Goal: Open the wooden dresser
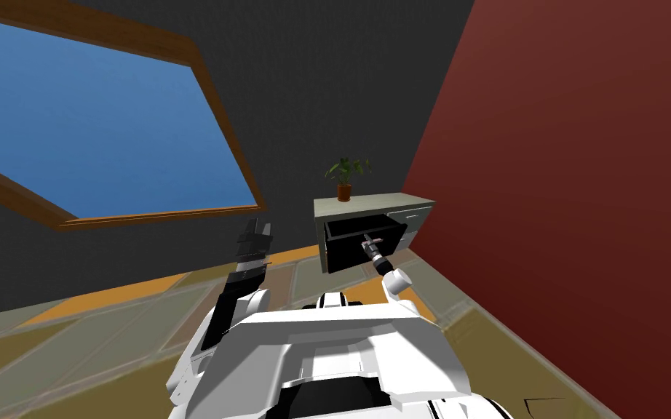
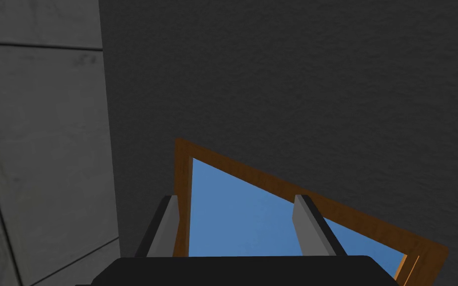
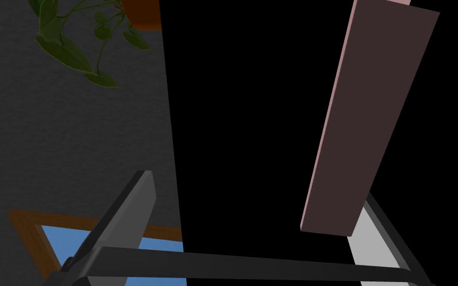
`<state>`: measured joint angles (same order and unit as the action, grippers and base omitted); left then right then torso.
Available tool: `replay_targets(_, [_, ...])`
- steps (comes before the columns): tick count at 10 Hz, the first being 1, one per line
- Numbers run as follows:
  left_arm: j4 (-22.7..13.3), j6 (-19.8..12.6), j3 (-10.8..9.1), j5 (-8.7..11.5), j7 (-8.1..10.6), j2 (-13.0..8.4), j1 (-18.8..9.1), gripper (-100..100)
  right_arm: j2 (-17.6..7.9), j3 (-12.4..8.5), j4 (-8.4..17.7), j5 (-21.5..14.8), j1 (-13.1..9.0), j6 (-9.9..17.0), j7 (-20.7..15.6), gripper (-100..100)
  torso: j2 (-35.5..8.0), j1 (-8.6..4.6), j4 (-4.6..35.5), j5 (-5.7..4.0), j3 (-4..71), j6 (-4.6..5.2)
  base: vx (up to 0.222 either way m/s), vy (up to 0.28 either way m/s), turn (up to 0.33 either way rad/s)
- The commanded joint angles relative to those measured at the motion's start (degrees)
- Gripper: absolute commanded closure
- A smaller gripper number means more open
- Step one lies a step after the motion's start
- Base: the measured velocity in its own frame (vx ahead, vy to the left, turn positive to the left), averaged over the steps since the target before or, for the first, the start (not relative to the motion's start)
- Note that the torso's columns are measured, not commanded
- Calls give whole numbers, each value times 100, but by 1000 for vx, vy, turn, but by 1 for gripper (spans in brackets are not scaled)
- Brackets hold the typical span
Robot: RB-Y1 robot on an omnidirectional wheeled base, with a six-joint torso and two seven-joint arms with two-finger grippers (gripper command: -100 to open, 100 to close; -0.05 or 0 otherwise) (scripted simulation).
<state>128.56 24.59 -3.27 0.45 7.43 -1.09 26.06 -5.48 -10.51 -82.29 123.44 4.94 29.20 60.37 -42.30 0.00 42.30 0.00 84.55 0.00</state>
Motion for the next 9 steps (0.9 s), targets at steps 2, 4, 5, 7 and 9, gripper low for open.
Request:
replay_targets(2, [0, 0, 0, 0, 0, 0, 0, 0, -256, 125, -231, -149, -193, -490, 504, -100, -22, 5, 23, 11, -12, 5, -69, 6, 54])
replay_targets(4, [0, 0, 0, 0, 0, 0, 0, 0, -196, 117, -102, -140, -139, -435, 411, 0, -18, 14, 30, 16, -11, 0, -17, 0, 1])
replay_targets(5, [0, 0, 0, 0, 0, 0, 1, 0, -195, 118, -86, -142, -125, -437, 408, 0, -9, 12, 20, 12, -5, -1, 0, 0, 0])
replay_targets(7, [0, 0, 0, 0, 0, 0, 1, 0, -195, 119, -73, -145, -113, -443, 409, 0, -4, 6, 8, 5, -1, -1, 0, 0, 0])
replay_targets(9, [0, 0, 0, 0, 0, 0, 1, 0, -195, 118, -67, -146, -108, -446, 409, 0, -2, 3, 3, 2, -1, -1, 0, 0, 0])
